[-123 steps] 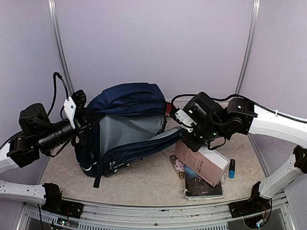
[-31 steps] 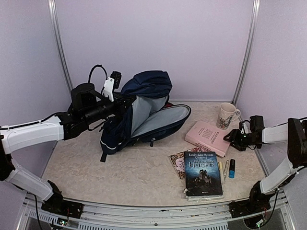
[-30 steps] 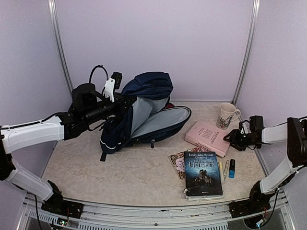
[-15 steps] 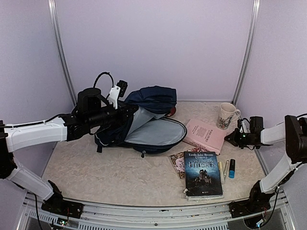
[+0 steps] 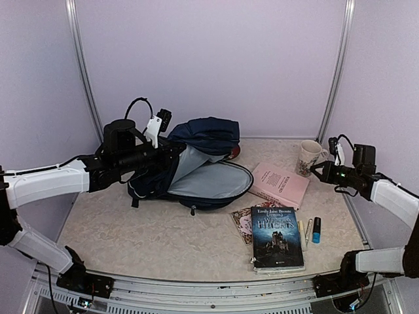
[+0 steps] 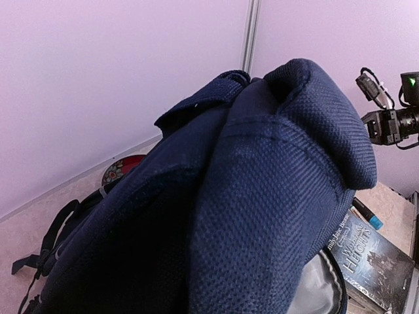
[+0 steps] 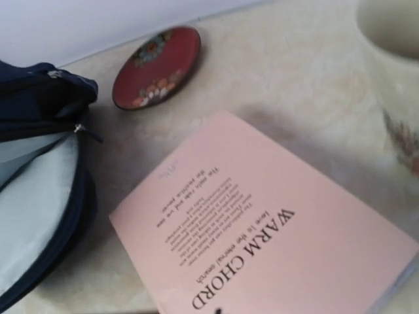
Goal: Pack the student bag
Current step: Unzip the largest pocket of the student bag.
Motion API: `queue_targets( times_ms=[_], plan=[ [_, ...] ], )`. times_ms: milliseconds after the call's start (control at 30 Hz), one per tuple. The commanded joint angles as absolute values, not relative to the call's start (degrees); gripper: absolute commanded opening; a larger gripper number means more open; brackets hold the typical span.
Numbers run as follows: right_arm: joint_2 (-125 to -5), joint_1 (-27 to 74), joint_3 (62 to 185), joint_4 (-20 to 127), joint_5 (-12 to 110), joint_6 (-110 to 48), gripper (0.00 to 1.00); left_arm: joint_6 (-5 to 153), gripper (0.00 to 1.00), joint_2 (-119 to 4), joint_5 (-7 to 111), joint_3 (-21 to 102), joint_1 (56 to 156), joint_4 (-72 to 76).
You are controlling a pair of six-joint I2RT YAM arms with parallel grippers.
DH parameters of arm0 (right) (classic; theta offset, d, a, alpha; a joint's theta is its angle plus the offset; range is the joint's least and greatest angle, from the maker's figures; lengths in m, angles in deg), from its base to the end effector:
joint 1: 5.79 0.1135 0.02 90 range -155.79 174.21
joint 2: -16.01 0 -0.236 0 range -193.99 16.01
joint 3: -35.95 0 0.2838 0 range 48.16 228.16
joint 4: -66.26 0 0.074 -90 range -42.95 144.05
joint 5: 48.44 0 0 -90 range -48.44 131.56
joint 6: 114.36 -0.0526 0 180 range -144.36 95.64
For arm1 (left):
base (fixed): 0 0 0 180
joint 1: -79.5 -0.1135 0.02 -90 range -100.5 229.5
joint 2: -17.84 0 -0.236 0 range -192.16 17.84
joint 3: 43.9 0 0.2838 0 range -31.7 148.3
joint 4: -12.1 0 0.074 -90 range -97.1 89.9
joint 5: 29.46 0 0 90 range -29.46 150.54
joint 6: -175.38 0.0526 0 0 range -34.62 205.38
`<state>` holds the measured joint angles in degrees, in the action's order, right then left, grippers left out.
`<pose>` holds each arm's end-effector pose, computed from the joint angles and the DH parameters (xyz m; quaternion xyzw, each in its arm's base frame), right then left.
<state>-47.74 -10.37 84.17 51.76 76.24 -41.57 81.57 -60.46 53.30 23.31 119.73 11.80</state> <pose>0.2920 0.0066 0.1905 0.0100 0.8400 0.3091 0.4458 0.2815 -0.2468 0.2651 0.2793 0.7211 -0.2823 0.5678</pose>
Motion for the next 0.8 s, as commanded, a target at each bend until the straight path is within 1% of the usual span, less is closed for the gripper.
queue_targets(
  times_ms=[0, 33, 67, 100, 200, 267, 400, 433, 467, 500, 567, 767],
  plan=[
    [-44.8, -9.6, 88.0, 43.7, 66.7, -38.5, 0.0, 79.2, 0.0, -59.5, 56.8, 23.1, 118.0, 12.5],
    [-45.8, -9.6, 89.9, 42.5, 64.4, -38.9, 0.02, 78.9, 0.0, -59.8, 56.8, 23.2, 118.0, 12.5],
    [-48.4, -9.6, 91.9, 41.0, 63.3, -38.9, 0.14, 78.5, 0.0, -60.2, 56.9, 23.3, 118.0, 12.5],
    [-50.9, -9.6, 94.2, 40.2, 63.4, -38.6, 0.23, 78.2, 0.0, -60.6, 56.9, 23.5, 118.0, 12.5],
    [-58.0, -9.5, 98.5, 39.7, 64.7, -36.7, 0.44, 78.0, 0.0, -61.7, 56.9, 23.8, 118.4, 11.8],
    [-62.1, -9.4, 100.0, 40.5, 63.9, -35.4, 0.56, 78.6, 0.0, -62.1, 57.3, 23.6, 118.7, 11.1],
    [-68.8, -9.4, 100.7, 42.6, 62.6, -34.2, 0.71, 79.5, 0.0, -62.1, 57.9, 22.9, 119.1, 9.6],
    [-70.0, -9.4, 100.6, 43.5, 63.2, -33.9, 0.79, 79.7, 0.0, -62.1, 57.9, 22.7, 119.2, 9.2],
    [-71.0, -9.4, 100.4, 44.4, 63.6, -33.8, 0.84, 80.1, 0.0, -62.1, 58.0, 22.5, 119.3, 8.9],
    [-72.1, -9.4, 100.2, 45.3, 64.1, -33.5, 0.92, 80.3, 0.0, -62.1, 57.9, 22.3, 119.4, 8.5],
    [-74.0, -9.4, 100.3, 46.7, 64.8, -32.9, 0.98, 80.9, 0.0, -62.4, 57.8, 22.2, 119.6, 7.6],
    [-81.5, -8.3, 104.2, 47.2, 68.3, -28.7, 0.97, 81.8, 0.0, -63.3, 57.5, 21.1, 120.1, 5.8]
  ],
)
